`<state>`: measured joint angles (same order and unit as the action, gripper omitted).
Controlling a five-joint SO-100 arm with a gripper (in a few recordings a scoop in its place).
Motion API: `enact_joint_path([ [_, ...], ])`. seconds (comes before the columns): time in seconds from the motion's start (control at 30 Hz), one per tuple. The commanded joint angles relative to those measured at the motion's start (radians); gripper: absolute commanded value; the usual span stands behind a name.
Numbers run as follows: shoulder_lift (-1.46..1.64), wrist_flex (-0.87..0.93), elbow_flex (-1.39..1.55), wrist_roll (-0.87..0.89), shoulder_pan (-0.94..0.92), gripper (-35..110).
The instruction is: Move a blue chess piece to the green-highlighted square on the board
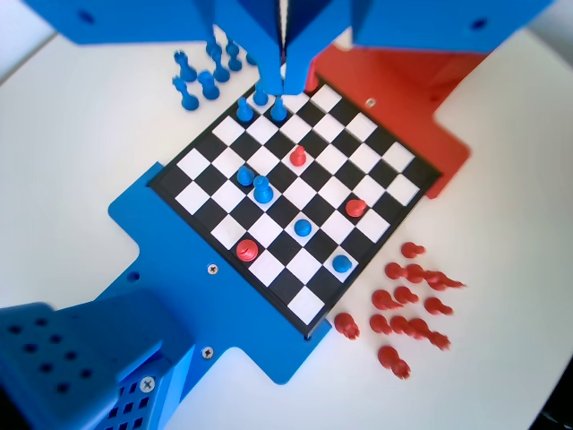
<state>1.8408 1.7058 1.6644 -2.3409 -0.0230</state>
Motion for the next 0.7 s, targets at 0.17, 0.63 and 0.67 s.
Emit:
enact_joint_path([
  [0.17, -0.057, -0.382, 0.305, 0.048, 0.044, 9],
  [0.63, -0.110, -0.644, 0.491, 0.106, 0.084, 13],
  [0.67, -0.121, -0.649, 0.489, 0.107, 0.084, 13],
])
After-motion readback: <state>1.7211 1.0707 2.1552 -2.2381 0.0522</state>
